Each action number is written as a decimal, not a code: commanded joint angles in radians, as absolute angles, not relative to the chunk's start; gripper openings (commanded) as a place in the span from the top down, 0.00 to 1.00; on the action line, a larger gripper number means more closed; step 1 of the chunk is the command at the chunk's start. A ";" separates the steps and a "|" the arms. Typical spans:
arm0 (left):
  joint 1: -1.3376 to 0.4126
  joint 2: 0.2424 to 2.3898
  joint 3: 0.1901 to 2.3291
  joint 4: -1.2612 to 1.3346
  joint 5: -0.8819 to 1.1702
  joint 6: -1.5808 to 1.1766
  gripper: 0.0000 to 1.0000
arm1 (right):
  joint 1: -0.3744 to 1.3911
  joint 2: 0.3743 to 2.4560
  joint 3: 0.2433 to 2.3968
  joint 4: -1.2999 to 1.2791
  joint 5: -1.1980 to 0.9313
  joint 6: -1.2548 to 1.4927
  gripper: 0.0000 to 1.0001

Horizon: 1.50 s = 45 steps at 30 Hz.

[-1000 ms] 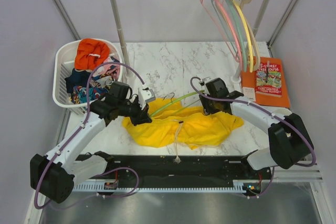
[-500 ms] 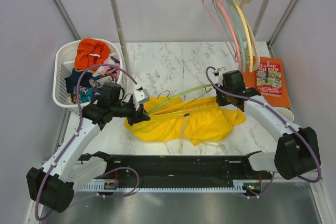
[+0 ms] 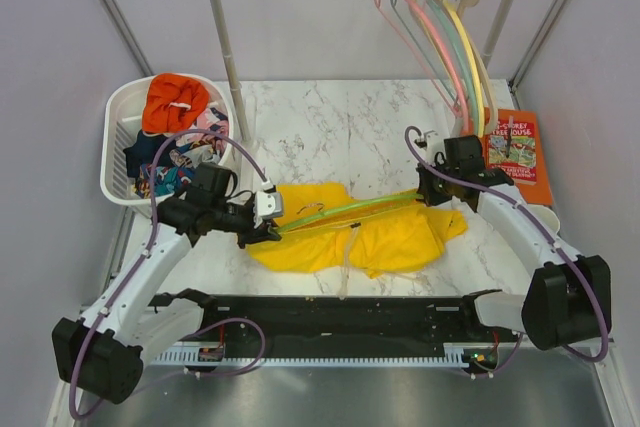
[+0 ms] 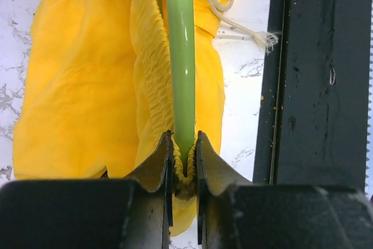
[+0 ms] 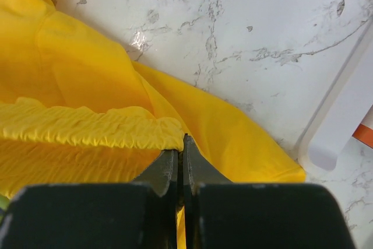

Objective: Place the shorts on the hanger

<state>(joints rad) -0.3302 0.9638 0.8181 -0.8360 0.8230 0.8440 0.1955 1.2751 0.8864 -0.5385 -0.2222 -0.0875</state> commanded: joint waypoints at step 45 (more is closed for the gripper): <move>-0.563 1.262 1.088 -0.969 0.557 0.715 0.98 | 0.252 0.992 0.956 -0.808 -0.395 -0.479 0.42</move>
<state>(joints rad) -0.5724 1.3064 1.0649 -0.9417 0.5705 0.7952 0.2451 1.0058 0.8852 -0.7654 -0.3229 -0.4072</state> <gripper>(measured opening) 0.169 0.501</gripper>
